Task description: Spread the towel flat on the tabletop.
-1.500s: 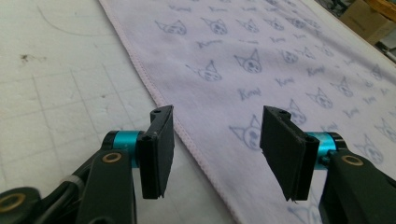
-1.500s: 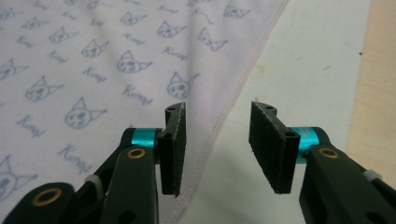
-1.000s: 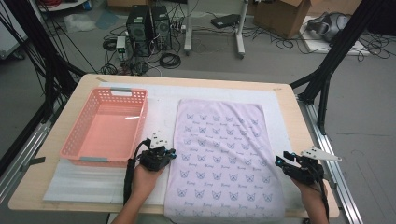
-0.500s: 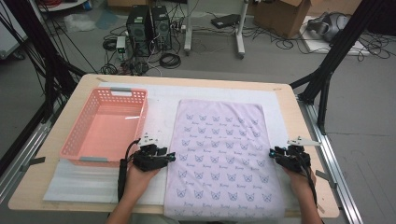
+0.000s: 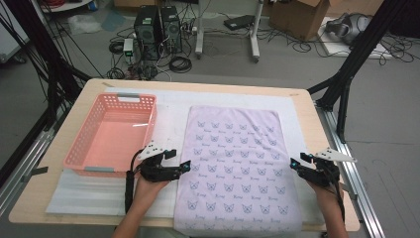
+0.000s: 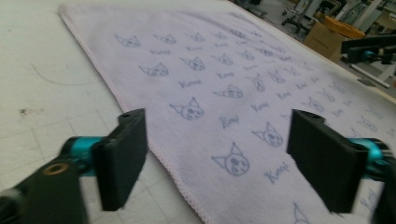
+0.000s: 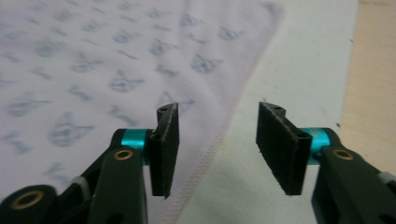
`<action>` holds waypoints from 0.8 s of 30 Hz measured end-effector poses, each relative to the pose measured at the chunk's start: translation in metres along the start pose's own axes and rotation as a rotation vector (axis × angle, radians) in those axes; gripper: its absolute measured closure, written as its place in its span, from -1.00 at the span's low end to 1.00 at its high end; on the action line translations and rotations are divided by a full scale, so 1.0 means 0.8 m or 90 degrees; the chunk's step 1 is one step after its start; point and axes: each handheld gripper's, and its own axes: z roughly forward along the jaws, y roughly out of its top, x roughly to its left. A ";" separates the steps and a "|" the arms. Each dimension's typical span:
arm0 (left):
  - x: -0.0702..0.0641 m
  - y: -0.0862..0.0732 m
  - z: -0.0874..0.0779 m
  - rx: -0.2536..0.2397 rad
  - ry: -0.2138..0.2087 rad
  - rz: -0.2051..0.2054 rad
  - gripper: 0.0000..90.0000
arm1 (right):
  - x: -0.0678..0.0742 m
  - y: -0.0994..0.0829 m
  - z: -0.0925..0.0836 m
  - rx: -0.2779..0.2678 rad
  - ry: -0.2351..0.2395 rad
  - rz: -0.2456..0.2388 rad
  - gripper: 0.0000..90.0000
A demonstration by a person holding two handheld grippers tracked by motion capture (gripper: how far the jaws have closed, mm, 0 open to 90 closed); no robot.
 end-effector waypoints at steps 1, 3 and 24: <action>0.000 0.001 -0.001 -0.007 -0.005 -0.001 -0.62 | -0.001 0.000 -0.004 -0.012 0.020 0.001 -0.06; -0.001 0.002 -0.002 -0.025 -0.018 0.004 -0.62 | -0.001 -0.002 -0.008 -0.024 0.051 -0.002 -0.16; -0.005 0.002 0.002 -0.043 -0.021 0.054 -0.61 | 0.008 0.003 -0.011 -0.039 0.064 -0.036 -0.52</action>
